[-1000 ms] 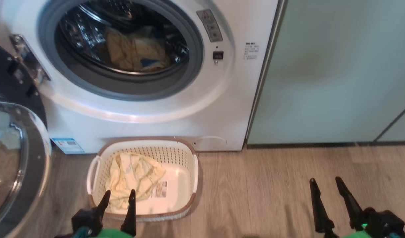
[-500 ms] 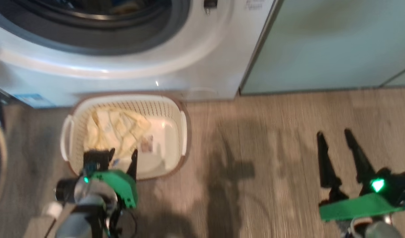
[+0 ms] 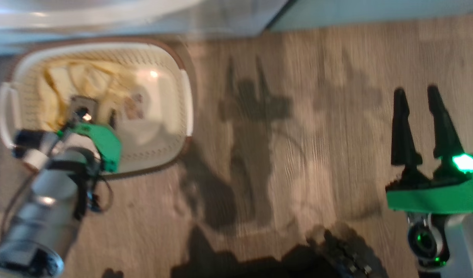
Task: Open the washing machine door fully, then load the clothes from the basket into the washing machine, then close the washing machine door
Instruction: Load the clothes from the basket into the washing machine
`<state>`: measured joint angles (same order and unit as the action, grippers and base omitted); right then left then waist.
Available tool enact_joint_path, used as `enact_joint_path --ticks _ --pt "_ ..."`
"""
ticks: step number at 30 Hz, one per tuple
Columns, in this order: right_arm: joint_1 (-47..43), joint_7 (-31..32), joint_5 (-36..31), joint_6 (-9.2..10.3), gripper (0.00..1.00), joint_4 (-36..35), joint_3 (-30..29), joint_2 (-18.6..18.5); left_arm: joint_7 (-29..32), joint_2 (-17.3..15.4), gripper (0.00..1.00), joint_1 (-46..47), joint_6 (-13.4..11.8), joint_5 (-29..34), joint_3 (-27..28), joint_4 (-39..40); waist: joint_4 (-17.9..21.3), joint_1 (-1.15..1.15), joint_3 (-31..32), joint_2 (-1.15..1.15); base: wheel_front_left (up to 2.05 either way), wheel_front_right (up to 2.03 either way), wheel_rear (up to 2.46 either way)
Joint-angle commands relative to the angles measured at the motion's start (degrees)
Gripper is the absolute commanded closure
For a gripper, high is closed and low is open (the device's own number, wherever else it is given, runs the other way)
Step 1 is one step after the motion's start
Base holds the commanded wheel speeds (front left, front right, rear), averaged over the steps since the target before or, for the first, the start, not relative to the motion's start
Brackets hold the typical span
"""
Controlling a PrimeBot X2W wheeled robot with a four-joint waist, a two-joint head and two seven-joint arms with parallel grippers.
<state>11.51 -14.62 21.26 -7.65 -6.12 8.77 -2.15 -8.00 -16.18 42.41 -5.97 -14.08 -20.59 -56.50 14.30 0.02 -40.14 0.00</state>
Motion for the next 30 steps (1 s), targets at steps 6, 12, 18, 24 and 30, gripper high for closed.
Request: enact_joint_path --ticks 6,12,18,24,30 --pt "2.5 -0.4 4.4 0.16 0.0 -4.0 3.2 -0.7 0.6 -6.3 0.0 4.7 -1.8 0.6 2.2 -3.6 6.5 -0.02 -10.9 0.0 0.0 0.0 0.0" --pt "3.6 -0.4 8.3 0.16 0.0 -5.7 6.2 -0.7 1.2 -12.5 0.0 7.0 -2.4 -0.1 3.7 -6.4 10.4 -0.02 -15.0 0.0 0.0 0.0 0.0" --pt "3.1 -0.4 9.3 0.16 0.0 -6.5 7.3 -0.7 2.9 -14.3 0.0 8.6 -2.3 -0.3 3.6 -7.7 10.7 -0.02 -16.0 0.0 0.0 0.0 0.0" --pt "3.0 -0.4 9.8 0.16 0.0 -6.6 7.6 -0.7 6.5 -14.1 1.0 10.3 -2.4 -0.6 2.9 -9.4 10.6 -0.02 -16.0 0.0 0.0 0.0 0.0" --pt "3.7 -0.4 10.1 0.16 0.0 -6.2 7.8 -0.7 5.8 -13.4 1.0 9.6 -2.1 -1.7 3.0 -9.6 10.8 -0.02 -15.4 0.0 0.0 0.0 0.0"
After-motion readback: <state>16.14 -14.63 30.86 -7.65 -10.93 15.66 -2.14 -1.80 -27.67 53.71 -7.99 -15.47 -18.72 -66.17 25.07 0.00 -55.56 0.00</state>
